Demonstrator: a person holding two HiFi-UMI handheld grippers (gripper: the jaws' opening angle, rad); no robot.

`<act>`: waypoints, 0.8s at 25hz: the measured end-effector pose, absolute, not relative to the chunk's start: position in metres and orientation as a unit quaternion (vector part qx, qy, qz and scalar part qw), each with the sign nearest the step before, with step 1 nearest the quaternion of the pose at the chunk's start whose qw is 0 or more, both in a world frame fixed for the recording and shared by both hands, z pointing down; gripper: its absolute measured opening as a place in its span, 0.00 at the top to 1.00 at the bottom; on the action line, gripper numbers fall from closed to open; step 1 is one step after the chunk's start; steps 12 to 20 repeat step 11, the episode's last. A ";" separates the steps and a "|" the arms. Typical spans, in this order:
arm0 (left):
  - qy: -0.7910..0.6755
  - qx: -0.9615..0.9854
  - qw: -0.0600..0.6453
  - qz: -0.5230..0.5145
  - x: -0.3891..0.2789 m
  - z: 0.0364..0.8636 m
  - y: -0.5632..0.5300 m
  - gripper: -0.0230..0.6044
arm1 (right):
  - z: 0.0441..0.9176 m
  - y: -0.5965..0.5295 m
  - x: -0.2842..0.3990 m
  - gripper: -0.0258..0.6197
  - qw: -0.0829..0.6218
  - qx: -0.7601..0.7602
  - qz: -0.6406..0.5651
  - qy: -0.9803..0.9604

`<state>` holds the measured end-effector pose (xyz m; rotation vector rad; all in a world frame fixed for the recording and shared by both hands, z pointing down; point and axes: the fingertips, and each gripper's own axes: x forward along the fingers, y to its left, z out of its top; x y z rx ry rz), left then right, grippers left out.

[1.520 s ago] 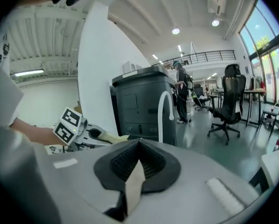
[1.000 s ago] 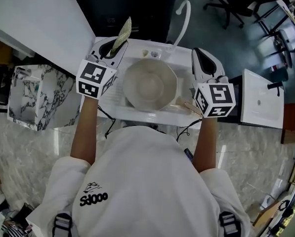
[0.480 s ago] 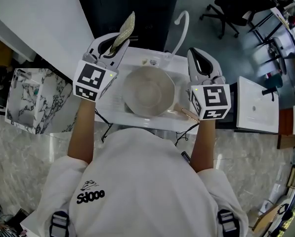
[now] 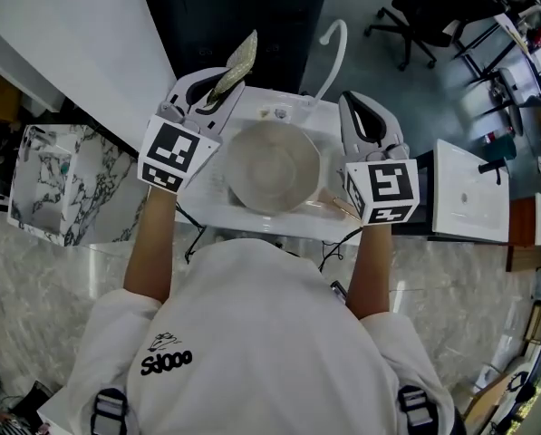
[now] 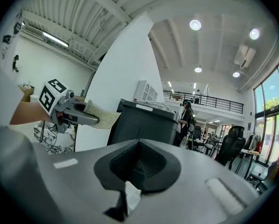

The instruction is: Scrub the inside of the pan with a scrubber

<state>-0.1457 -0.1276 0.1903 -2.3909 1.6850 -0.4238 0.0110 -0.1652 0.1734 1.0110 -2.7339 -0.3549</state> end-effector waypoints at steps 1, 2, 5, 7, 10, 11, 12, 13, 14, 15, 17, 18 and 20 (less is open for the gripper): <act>0.566 -0.806 0.094 -0.143 -0.145 0.190 -0.127 0.85 | 0.174 -0.164 0.011 0.95 0.103 0.342 -0.120 -0.926; 0.565 -0.807 0.094 -0.145 -0.144 0.190 -0.127 0.85 | 0.176 -0.164 0.010 0.95 0.104 0.341 -0.119 -0.926; 0.563 -0.807 0.094 -0.152 -0.140 0.192 -0.129 0.86 | 0.179 -0.165 0.011 0.95 0.106 0.341 -0.115 -0.927; 0.560 -0.809 0.094 -0.151 -0.137 0.192 -0.130 0.86 | 0.181 -0.165 0.011 0.95 0.106 0.340 -0.114 -0.928; 0.559 -0.810 0.098 -0.148 -0.135 0.191 -0.131 0.85 | 0.181 -0.164 0.009 0.95 0.106 0.334 -0.117 -0.929; 0.558 -0.810 0.099 -0.148 -0.135 0.190 -0.132 0.85 | 0.181 -0.164 0.008 0.95 0.105 0.332 -0.118 -0.930; 0.558 -0.810 0.099 -0.148 -0.135 0.190 -0.132 0.85 | 0.181 -0.164 0.008 0.95 0.105 0.332 -0.118 -0.930; 0.558 -0.810 0.099 -0.148 -0.135 0.190 -0.132 0.85 | 0.181 -0.164 0.008 0.95 0.105 0.332 -0.118 -0.930; 0.558 -0.810 0.099 -0.148 -0.135 0.190 -0.132 0.85 | 0.181 -0.164 0.008 0.95 0.105 0.332 -0.118 -0.930; 0.558 -0.810 0.099 -0.148 -0.135 0.190 -0.132 0.85 | 0.181 -0.164 0.008 0.95 0.105 0.332 -0.118 -0.930; 0.558 -0.810 0.099 -0.148 -0.135 0.190 -0.132 0.85 | 0.181 -0.164 0.008 0.95 0.105 0.332 -0.118 -0.930; 0.558 -0.810 0.099 -0.148 -0.135 0.190 -0.132 0.85 | 0.181 -0.164 0.008 0.95 0.105 0.332 -0.118 -0.930; 0.558 -0.810 0.099 -0.148 -0.135 0.190 -0.132 0.85 | 0.181 -0.164 0.008 0.95 0.105 0.332 -0.118 -0.930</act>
